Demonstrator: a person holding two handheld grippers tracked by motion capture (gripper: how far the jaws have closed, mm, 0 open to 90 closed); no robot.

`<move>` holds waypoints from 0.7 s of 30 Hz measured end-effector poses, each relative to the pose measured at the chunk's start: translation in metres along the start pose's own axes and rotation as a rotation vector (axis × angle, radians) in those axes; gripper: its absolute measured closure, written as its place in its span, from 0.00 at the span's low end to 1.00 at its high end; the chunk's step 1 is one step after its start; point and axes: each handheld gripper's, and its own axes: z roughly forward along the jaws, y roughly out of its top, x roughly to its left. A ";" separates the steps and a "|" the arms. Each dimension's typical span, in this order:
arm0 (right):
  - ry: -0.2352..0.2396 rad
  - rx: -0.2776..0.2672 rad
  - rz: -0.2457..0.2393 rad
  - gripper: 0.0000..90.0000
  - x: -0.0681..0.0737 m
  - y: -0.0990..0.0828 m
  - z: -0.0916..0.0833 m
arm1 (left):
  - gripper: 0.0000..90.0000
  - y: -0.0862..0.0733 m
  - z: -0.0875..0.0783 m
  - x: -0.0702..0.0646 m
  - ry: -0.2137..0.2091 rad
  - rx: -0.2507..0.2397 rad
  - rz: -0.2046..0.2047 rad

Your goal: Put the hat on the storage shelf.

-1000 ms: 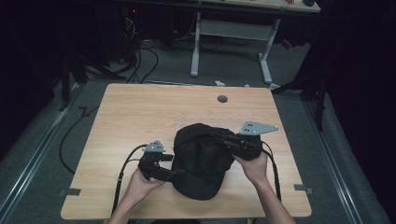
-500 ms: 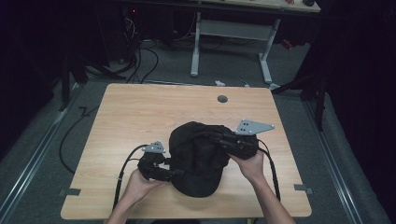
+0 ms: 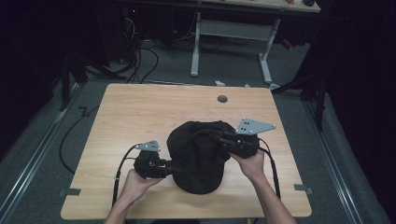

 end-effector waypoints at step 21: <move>-0.010 0.007 0.027 0.71 -0.005 -0.002 -0.002 | 0.96 -0.001 -0.020 -0.017 -0.076 -0.048 0.055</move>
